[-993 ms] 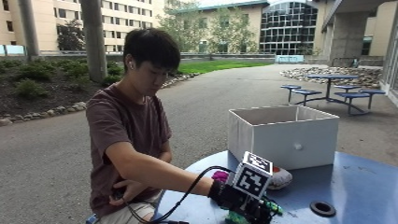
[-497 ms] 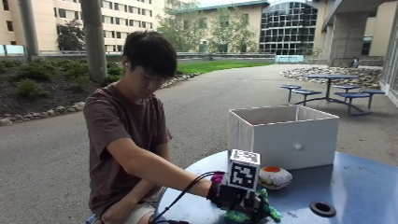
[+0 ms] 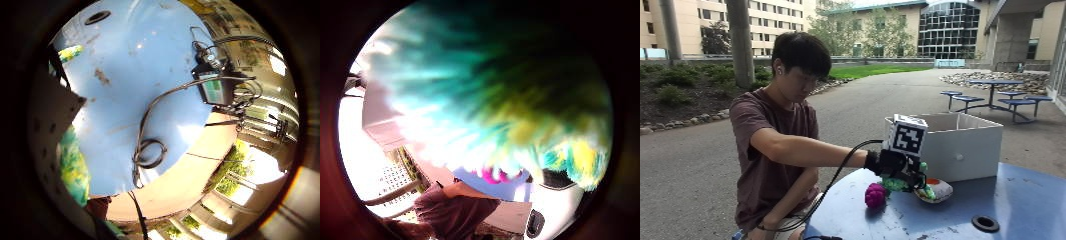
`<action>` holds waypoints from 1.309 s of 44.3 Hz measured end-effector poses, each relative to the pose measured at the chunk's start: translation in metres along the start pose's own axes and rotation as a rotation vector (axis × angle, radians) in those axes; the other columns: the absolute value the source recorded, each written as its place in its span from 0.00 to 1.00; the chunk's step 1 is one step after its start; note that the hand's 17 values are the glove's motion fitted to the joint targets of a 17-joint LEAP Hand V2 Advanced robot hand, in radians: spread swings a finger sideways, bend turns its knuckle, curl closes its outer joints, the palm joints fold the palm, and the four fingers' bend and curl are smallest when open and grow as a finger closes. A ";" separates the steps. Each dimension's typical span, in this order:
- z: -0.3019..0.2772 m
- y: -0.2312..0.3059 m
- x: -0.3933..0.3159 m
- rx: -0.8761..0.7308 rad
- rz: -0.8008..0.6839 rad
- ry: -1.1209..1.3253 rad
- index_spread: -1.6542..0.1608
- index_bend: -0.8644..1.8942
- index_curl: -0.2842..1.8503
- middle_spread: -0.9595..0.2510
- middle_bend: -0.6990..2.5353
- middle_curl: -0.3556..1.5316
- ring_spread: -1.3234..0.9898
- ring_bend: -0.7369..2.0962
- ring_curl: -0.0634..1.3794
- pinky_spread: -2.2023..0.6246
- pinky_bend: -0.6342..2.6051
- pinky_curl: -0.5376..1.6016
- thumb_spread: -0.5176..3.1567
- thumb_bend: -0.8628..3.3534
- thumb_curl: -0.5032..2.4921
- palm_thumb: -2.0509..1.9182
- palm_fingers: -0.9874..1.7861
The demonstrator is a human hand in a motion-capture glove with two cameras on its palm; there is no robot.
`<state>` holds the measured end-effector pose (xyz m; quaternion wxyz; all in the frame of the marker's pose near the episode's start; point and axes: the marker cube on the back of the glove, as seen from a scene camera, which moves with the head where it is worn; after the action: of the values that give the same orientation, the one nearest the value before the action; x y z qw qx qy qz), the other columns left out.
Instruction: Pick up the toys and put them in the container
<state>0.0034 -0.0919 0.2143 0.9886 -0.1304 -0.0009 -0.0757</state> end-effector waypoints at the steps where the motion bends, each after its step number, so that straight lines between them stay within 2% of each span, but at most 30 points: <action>1: -0.011 0.002 -0.003 0.007 -0.007 0.012 0.87 0.74 0.42 0.62 0.61 0.59 0.43 0.78 0.47 0.63 0.54 0.50 0.53 0.28 0.32 0.66 0.67; 9: -0.109 0.012 -0.053 0.057 -0.075 -0.056 0.85 0.73 0.43 0.60 0.62 0.62 0.41 0.79 0.49 0.64 0.57 0.51 0.56 0.26 0.30 0.63 0.63; 14: -0.161 0.013 -0.093 0.087 -0.157 -0.001 0.84 0.73 0.45 0.59 0.63 0.63 0.40 0.80 0.50 0.64 0.58 0.51 0.57 0.26 0.30 0.62 0.62; 20: -0.205 0.006 -0.141 0.120 -0.258 0.109 0.83 0.73 0.47 0.58 0.63 0.65 0.40 0.80 0.51 0.64 0.59 0.52 0.57 0.26 0.30 0.61 0.60; 23: -0.216 -0.002 -0.191 0.124 -0.309 0.098 0.82 0.73 0.48 0.58 0.63 0.66 0.40 0.81 0.52 0.64 0.59 0.52 0.57 0.26 0.30 0.61 0.60; 35: -0.202 -0.042 -0.357 0.095 -0.477 0.125 0.81 0.72 0.52 0.56 0.64 0.68 0.40 0.82 0.54 0.65 0.60 0.52 0.57 0.26 0.30 0.60 0.59; 48: -0.179 -0.077 -0.389 0.114 -0.455 0.167 0.80 0.71 0.56 0.55 0.63 0.70 0.40 0.82 0.56 0.65 0.61 0.52 0.57 0.26 0.29 0.60 0.57; 49: -0.177 -0.080 -0.393 0.112 -0.450 0.167 0.80 0.74 0.57 0.52 0.49 0.65 0.40 0.86 0.58 0.65 0.65 0.54 0.57 0.26 0.29 0.60 0.46; 51: -0.174 -0.083 -0.402 0.107 -0.442 0.163 0.80 0.76 0.59 0.52 0.44 0.64 0.40 0.88 0.59 0.65 0.67 0.55 0.58 0.26 0.29 0.59 0.45; 52: -0.173 -0.085 -0.405 0.103 -0.439 0.161 0.80 0.72 0.58 0.51 0.58 0.70 0.40 0.85 0.57 0.65 0.64 0.53 0.57 0.26 0.29 0.59 0.55; 58: -0.166 -0.089 -0.397 0.071 -0.409 0.152 0.79 0.69 0.58 0.50 0.60 0.70 0.40 0.83 0.56 0.65 0.62 0.52 0.57 0.26 0.29 0.59 0.54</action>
<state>-0.4054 -0.1605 0.0686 0.9538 -0.0865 0.0445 -0.2843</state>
